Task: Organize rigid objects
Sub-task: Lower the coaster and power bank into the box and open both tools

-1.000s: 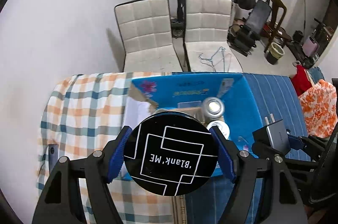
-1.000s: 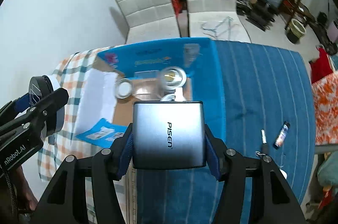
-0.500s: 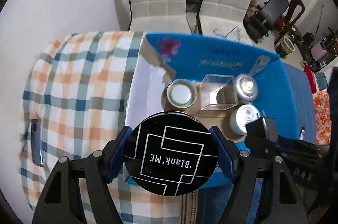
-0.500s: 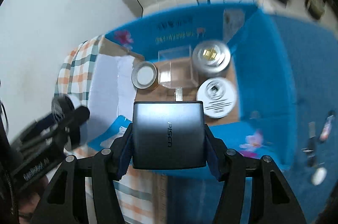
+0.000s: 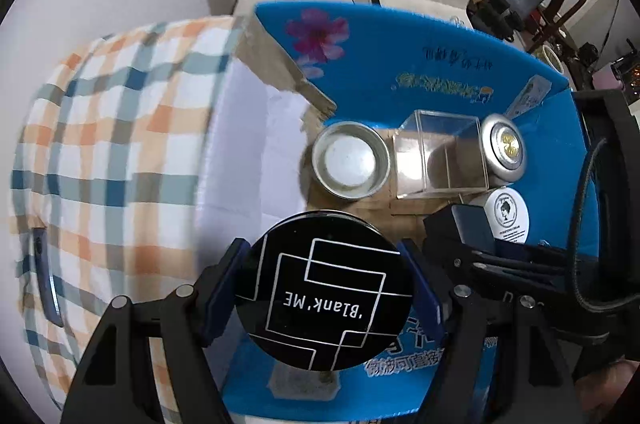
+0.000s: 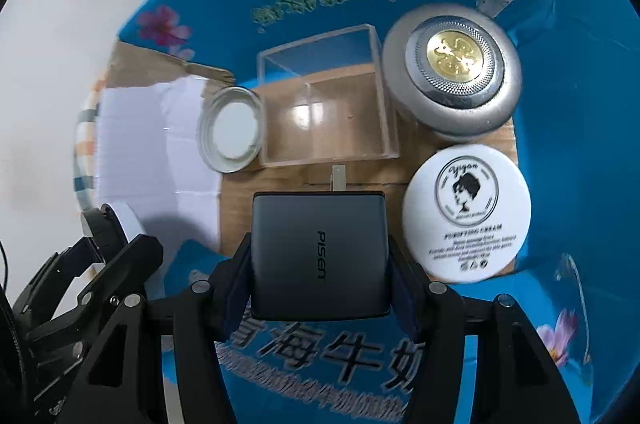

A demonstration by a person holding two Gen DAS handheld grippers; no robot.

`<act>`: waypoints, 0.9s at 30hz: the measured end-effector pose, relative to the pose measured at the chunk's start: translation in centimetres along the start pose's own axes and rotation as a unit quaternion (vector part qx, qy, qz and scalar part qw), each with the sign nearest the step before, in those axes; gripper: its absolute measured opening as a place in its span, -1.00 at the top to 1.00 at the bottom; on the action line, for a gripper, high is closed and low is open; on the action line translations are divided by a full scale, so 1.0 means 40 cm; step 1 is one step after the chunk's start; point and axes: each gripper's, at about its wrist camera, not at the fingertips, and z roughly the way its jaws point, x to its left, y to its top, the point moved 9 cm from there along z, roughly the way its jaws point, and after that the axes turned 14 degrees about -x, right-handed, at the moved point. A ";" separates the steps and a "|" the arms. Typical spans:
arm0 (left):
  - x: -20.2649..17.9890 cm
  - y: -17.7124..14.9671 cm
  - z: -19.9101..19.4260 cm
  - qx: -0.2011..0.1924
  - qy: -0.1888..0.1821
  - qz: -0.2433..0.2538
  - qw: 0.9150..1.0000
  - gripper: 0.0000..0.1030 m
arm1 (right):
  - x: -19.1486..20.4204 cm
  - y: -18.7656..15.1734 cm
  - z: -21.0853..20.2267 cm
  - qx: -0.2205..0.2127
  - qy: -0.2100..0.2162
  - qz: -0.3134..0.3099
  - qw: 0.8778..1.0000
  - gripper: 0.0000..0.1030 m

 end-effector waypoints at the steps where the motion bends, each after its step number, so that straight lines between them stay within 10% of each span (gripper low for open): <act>1: -0.001 -0.001 0.008 0.003 -0.003 -0.003 1.000 -0.41 | -0.009 0.003 0.009 0.000 -0.005 0.000 1.000 -0.21; 27: -0.006 0.005 0.026 0.036 -0.020 0.010 0.999 -0.56 | -0.021 0.026 0.053 0.026 -0.032 -0.010 0.999 -0.23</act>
